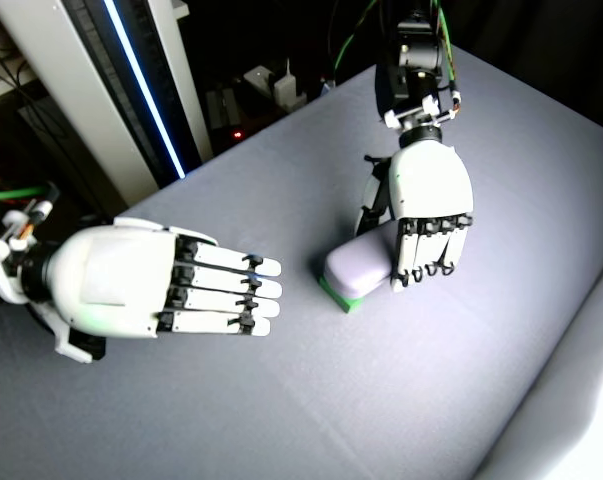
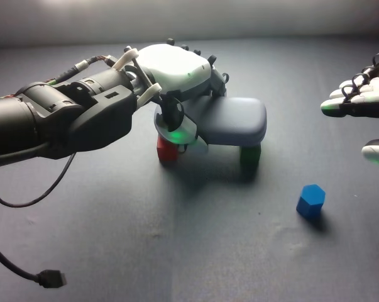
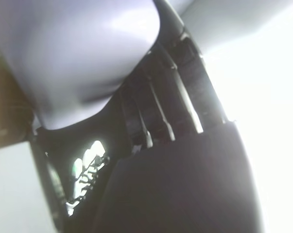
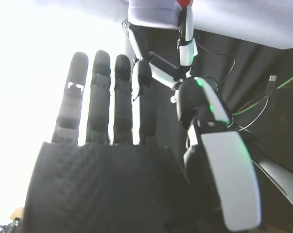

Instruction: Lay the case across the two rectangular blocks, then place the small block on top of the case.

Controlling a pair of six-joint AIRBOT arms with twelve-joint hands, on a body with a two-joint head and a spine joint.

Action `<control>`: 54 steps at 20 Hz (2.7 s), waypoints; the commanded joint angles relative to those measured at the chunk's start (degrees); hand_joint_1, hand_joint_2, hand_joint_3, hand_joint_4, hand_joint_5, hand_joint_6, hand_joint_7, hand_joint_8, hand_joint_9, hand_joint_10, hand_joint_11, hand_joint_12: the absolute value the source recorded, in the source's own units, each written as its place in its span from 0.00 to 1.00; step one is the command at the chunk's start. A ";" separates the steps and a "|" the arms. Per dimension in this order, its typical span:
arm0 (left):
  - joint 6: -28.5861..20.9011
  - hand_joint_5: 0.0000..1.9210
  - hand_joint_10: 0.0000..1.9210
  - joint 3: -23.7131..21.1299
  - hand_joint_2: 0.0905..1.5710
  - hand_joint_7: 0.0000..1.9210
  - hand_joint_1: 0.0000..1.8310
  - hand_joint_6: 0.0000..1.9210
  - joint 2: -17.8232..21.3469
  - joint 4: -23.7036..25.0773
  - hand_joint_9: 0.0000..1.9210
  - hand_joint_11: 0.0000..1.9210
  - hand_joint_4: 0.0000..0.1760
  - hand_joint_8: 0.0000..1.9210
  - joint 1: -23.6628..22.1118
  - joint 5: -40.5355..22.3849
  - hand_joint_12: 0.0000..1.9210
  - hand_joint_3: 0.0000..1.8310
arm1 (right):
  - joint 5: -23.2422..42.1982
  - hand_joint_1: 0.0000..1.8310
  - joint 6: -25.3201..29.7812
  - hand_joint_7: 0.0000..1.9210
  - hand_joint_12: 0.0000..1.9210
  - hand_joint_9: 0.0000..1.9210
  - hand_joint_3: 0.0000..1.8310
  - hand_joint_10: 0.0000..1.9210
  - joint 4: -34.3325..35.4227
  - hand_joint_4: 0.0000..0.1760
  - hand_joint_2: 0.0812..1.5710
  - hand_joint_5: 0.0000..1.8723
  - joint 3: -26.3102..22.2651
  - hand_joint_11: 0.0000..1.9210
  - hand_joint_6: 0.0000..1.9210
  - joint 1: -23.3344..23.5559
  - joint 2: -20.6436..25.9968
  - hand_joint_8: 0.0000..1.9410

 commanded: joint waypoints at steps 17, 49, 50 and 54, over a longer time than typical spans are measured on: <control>0.24 0.28 0.00 -1.75 0.53 0.28 0.60 0.00 1.39 0.31 0.27 0.01 0.08 0.00 -0.41 -6.03 0.58 0.00 | 6.69 0.31 0.69 0.20 0.43 0.18 0.00 0.00 1.82 0.00 0.89 0.24 0.35 0.00 0.00 0.83 0.18 0.00; -5.86 0.08 0.00 -34.29 0.57 0.08 0.50 0.00 34.83 -15.50 0.07 0.00 0.00 0.00 34.02 -65.23 0.30 0.00 | -10.42 0.48 8.88 0.25 0.68 0.30 0.00 0.00 -22.52 0.00 0.61 0.24 1.45 0.07 0.00 9.21 -4.90 0.00; -6.41 0.08 0.00 -34.25 0.57 0.08 0.51 0.00 34.75 -15.84 0.07 0.00 0.00 0.00 34.46 -65.72 0.29 0.00 | -11.53 0.50 8.88 0.25 0.68 0.29 0.00 0.00 -23.30 0.00 0.61 0.24 1.83 0.05 0.00 9.71 -5.41 0.00; -7.16 0.09 0.00 -34.25 0.57 0.08 0.52 0.00 34.55 -16.24 0.07 0.00 0.00 0.00 35.02 -66.42 0.28 0.00 | -14.48 0.56 8.89 0.25 0.67 0.30 0.00 0.00 -24.36 0.00 0.62 0.26 3.22 0.06 0.00 10.37 -7.09 0.00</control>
